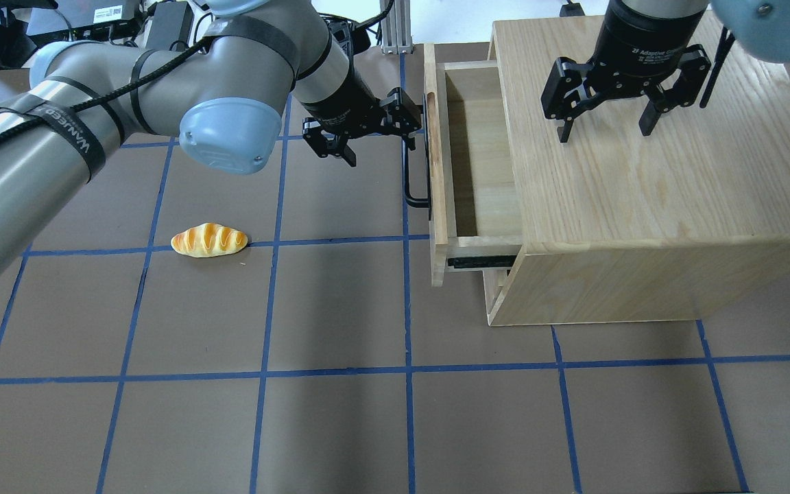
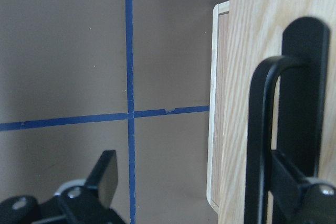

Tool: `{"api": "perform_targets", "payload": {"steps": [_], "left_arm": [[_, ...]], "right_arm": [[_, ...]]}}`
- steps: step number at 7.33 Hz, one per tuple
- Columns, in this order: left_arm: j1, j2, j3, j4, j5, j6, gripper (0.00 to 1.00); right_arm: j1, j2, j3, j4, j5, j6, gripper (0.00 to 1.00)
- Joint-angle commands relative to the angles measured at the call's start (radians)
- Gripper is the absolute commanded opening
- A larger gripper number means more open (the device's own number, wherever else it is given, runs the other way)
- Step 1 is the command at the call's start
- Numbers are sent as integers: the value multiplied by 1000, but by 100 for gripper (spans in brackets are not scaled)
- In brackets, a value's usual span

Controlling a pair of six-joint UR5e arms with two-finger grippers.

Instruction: Open upper drawer

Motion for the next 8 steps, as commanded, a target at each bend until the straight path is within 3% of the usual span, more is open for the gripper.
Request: {"api": "perform_targets", "payload": {"steps": [1,3,8], "left_arm": [[2,3,0,-13,30,20,100],[88,32,2,-33,27,53,100],[142,67,-5,-104,27,98,100]], "right_arm": [[0,0,0,0,0,-1,100],[0,0,0,0,0,0,100],[-1,0,0,0,0,0,100]]}}
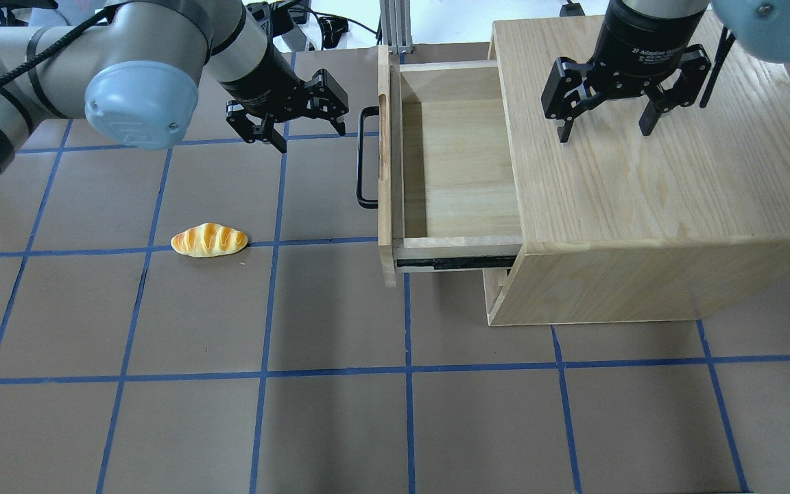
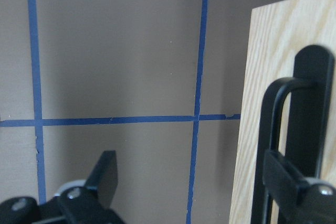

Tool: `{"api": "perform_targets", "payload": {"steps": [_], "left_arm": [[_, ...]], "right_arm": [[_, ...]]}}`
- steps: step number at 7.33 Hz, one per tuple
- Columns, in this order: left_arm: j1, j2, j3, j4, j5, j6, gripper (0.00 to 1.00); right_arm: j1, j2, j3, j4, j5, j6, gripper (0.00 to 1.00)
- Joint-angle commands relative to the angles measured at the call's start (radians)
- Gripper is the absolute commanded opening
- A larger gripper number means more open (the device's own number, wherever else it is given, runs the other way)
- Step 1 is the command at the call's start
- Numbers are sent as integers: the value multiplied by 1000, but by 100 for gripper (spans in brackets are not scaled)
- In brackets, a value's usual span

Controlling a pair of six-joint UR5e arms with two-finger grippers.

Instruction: Open upper drawer

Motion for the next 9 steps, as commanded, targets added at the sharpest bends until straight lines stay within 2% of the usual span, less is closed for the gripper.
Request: {"api": "perform_targets", "payload": {"steps": [1,3,4,5,7,9], "left_arm": [[6,8,-2,-7,-1,8,100],[25,23,3,-35,6,22,100],[37,46,20,-115,151,108,100],[49,80,31,-183,245,149,100],[77,167,57,-292,276,161,100],[68,223,66,-323,278,178,100]], "right_arm": [[-1,0,0,0,0,0,100],[1,0,2,0,0,0,100],[-1,0,0,0,0,-1,100],[1,0,0,0,0,0,100],[1,0,0,0,0,0,100],[1,0,0,0,0,0,100]]}}
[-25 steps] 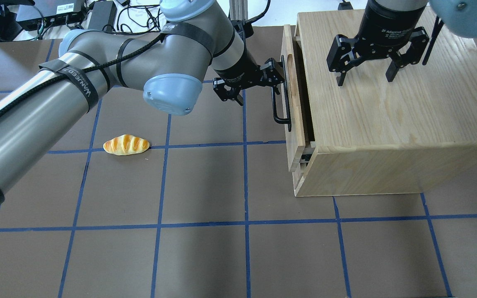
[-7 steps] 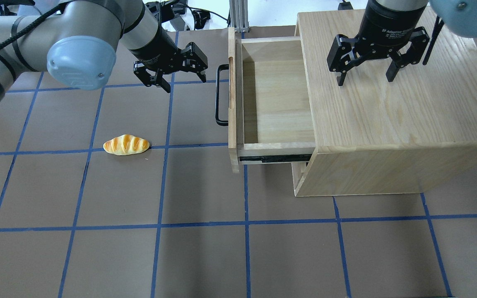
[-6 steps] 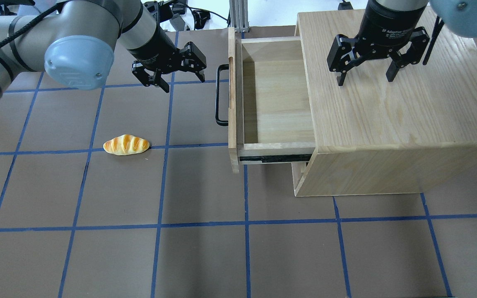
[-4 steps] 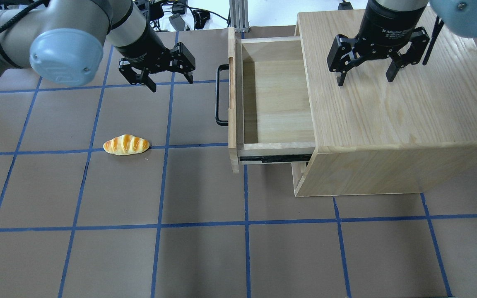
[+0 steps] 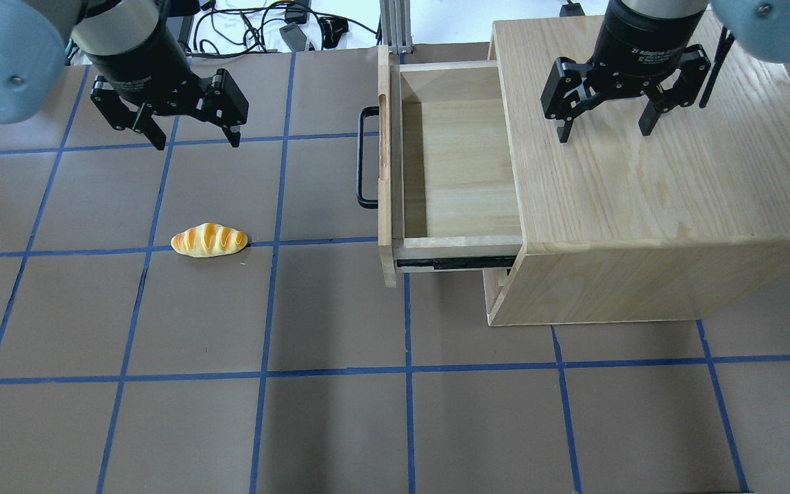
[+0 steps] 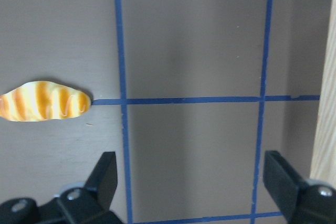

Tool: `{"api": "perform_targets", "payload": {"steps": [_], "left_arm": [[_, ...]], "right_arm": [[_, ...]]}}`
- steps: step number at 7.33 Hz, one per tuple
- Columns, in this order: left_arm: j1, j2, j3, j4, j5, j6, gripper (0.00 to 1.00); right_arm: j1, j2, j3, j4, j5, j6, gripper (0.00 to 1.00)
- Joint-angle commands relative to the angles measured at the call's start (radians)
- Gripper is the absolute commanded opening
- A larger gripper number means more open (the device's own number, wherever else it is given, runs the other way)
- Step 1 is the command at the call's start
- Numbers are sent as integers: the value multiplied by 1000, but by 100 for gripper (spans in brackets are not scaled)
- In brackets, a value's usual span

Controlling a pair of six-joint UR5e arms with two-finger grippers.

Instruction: Open upper drawer

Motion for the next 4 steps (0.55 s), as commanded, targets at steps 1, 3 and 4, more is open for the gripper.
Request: {"api": "perform_targets", "payload": {"steps": [1,3,4], "left_arm": [[-7,60,14,-22,3,8,100],[-7,59,6,-19,3,8,100],[-7,64,5,-19,1,8,100]], "right_arm": [[0,0,2,0,0,0,100],[0,0,0,0,0,-1,100],[0,0,2,0,0,-1,100]]}}
